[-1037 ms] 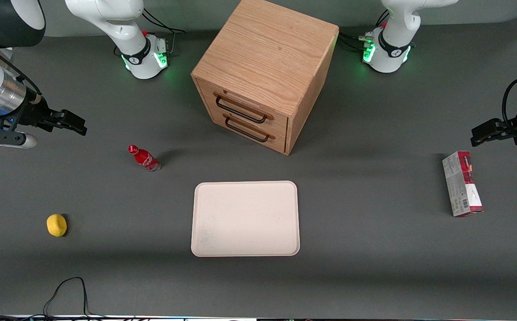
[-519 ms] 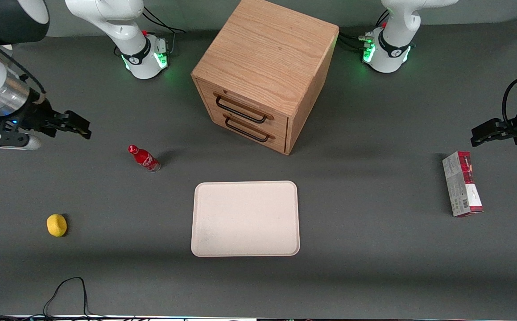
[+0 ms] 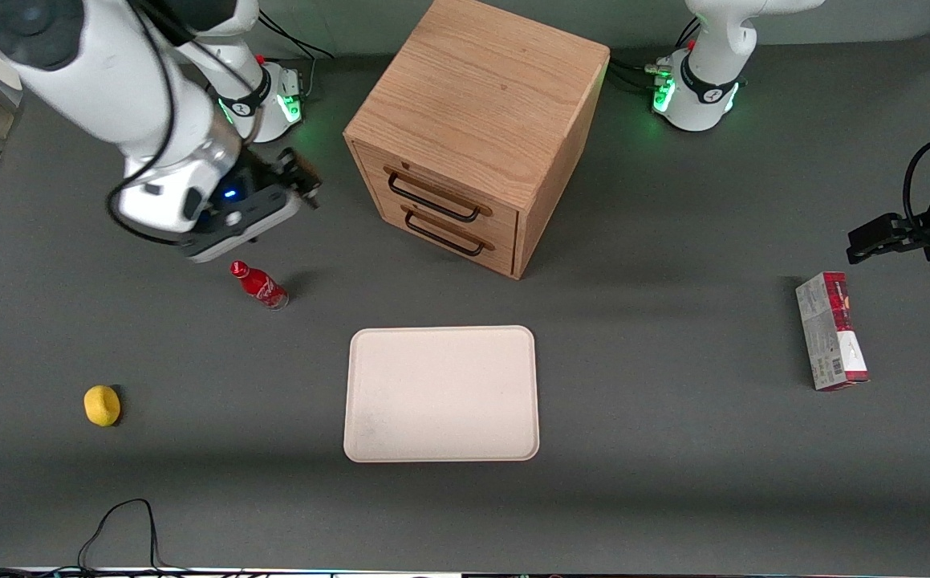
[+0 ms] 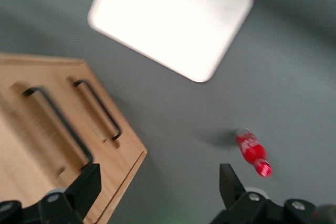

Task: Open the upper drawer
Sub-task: 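Move the right gripper to the upper drawer's black handle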

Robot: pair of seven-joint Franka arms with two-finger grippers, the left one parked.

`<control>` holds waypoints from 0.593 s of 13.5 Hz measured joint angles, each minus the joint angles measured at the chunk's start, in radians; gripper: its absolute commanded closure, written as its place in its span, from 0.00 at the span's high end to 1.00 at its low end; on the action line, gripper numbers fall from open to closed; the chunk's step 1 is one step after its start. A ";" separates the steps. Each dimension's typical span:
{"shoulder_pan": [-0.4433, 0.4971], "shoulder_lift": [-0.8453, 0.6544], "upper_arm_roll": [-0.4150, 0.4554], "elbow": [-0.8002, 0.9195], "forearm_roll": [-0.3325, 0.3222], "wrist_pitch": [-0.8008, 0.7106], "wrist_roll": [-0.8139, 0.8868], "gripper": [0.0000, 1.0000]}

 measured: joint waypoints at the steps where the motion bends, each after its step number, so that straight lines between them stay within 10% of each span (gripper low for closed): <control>1: 0.001 0.005 0.047 0.001 0.000 -0.005 -0.020 1.00; 8: 0.007 0.106 0.130 -0.095 0.104 0.066 -0.259 1.00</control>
